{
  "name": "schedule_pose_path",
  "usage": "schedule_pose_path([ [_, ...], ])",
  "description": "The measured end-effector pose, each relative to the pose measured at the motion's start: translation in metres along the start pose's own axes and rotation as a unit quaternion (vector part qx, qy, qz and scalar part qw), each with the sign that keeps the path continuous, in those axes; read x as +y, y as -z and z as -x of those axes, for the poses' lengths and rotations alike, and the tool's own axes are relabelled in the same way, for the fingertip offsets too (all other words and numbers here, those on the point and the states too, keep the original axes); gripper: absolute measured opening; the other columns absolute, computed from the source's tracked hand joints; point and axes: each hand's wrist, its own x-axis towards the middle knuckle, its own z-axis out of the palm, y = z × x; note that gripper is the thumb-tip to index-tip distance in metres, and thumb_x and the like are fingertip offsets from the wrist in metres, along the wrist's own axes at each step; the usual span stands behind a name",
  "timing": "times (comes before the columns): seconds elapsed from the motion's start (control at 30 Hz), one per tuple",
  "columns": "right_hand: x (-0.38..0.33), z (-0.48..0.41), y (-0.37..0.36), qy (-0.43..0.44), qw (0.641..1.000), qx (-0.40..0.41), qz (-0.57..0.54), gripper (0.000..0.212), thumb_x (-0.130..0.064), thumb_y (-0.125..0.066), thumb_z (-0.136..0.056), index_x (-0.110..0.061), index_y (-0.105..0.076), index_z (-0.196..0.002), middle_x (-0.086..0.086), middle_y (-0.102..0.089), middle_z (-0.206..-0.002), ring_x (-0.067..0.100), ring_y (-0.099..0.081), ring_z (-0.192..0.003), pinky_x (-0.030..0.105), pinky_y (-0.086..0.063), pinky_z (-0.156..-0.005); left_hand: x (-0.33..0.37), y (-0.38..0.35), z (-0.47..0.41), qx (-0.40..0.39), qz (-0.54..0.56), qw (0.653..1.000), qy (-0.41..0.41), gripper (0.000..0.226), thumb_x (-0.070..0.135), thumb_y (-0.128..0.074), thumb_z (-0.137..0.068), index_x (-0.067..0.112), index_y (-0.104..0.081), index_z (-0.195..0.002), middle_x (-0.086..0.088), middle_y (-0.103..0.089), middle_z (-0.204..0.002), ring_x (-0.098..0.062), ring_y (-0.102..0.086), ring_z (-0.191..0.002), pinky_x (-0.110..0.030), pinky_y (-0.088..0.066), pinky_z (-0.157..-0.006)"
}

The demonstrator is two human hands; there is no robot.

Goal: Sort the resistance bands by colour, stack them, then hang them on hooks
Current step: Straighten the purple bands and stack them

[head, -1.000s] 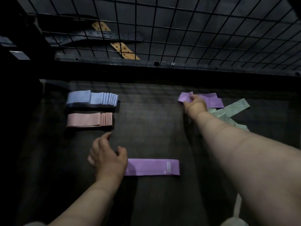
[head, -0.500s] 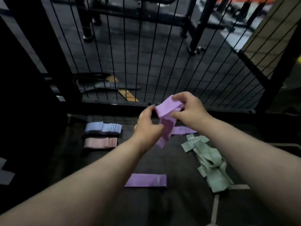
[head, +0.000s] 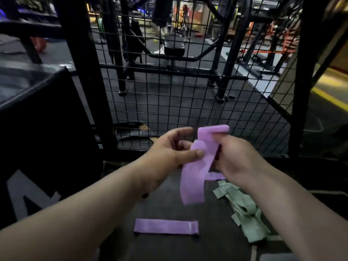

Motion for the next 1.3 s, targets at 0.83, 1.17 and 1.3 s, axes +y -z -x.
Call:
schedule_pose_path([
  [0.83,-0.044,-0.03,0.049,0.103,0.963,0.208,-0.137,0.025,-0.013,-0.059,-0.097,-0.004,-0.064,-0.12,0.011,-0.071,-0.114,0.02,-0.071,-0.097,0.036,-0.061,-0.073,0.002,0.02,-0.006,-0.085,-0.148,0.973,0.158,0.014,0.013,-0.082,-0.075,0.009,-0.074,-0.086,-0.009,-0.067,-0.073,-0.018,-0.061,-0.061,-0.025,-0.05,-0.06],
  [1.17,-0.055,-0.026,0.083,0.111,0.928,0.323,-0.146,0.012,-0.019,-0.06,-0.097,-0.014,-0.062,-0.107,0.001,-0.069,-0.098,0.013,-0.069,-0.082,0.03,-0.053,-0.05,0.004,0.032,-0.008,0.082,-0.118,0.981,0.127,0.017,0.005,-0.075,-0.081,0.001,-0.069,-0.097,-0.011,-0.065,-0.074,-0.016,-0.053,-0.053,-0.024,-0.041,-0.049],
  [1.3,-0.047,-0.023,0.077,0.09,0.942,0.297,-0.124,0.012,-0.015,-0.053,-0.099,-0.016,-0.061,-0.109,-0.001,-0.068,-0.097,0.012,-0.067,-0.083,0.031,-0.053,-0.056,0.003,0.029,-0.009,0.126,-0.1,0.983,0.093,0.012,-0.003,-0.069,-0.084,0.001,-0.069,-0.095,-0.011,-0.068,-0.073,-0.018,-0.059,-0.056,-0.027,-0.044,-0.055],
])
